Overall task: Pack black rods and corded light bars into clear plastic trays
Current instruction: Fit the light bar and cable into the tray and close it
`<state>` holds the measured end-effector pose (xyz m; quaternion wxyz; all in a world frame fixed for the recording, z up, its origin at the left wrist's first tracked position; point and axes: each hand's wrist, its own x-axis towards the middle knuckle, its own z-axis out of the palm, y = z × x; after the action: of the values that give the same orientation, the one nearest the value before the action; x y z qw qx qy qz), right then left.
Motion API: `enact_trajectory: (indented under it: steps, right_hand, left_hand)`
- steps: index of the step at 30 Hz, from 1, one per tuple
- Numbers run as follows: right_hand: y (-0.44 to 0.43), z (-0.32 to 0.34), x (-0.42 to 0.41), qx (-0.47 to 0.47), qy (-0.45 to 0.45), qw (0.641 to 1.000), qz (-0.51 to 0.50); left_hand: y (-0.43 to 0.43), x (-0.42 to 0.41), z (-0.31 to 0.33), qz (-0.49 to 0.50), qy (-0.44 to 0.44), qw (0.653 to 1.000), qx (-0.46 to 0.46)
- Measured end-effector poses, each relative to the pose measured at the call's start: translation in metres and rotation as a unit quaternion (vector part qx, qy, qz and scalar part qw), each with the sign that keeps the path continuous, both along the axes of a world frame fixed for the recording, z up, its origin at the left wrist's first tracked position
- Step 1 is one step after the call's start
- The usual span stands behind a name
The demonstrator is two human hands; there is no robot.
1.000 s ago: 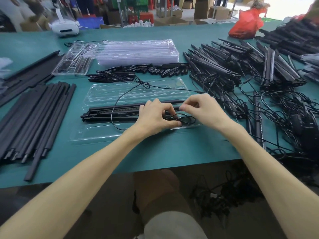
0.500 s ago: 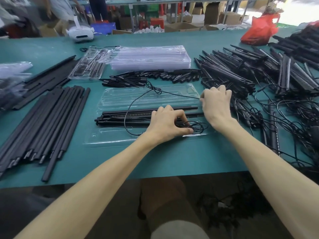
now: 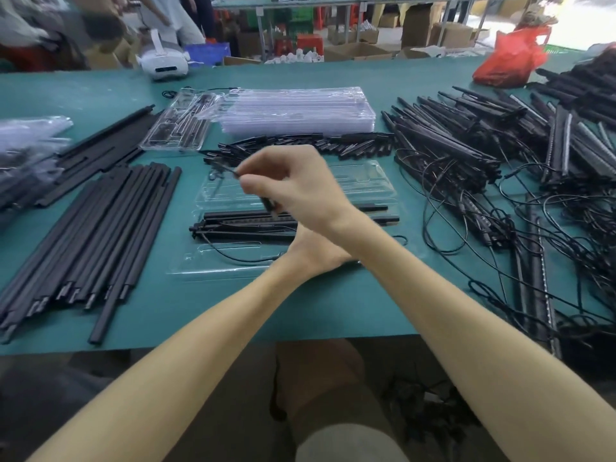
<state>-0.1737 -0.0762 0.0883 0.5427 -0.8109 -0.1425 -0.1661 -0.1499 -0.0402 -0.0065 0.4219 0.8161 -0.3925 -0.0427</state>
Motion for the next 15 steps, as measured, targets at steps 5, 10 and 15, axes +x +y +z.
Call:
enact_trajectory:
  steps: [5, 10, 15]
  right_hand:
    - [0.056, -0.004, 0.029, -0.026, 0.031, 0.999, -0.004]
    - [0.092, -0.013, 0.055, -0.02, 0.088, 0.995, -0.034]
    - [0.094, -0.024, 0.072, -0.041, 0.138, 0.988, -0.056]
  left_hand:
    - [-0.003, 0.003, 0.011, 0.064, -0.071, 0.978, 0.183]
    - [-0.003, -0.005, 0.016, 0.069, -0.063, 0.978, 0.185]
    - [-0.001, -0.006, 0.017, 0.075, -0.058, 0.981, 0.172]
